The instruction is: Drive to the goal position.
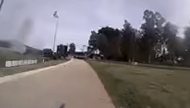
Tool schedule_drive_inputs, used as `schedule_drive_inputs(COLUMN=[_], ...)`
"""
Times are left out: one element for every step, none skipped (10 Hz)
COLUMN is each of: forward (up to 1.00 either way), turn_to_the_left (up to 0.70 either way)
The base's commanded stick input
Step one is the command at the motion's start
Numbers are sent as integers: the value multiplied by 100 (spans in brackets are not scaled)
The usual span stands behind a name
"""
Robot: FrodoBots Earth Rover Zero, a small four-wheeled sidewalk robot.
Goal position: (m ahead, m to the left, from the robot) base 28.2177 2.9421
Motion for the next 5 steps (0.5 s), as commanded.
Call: schedule_drive_inputs(forward=[100,100,100,100,100], turn_to_the_left=[0,1,19,36,27])
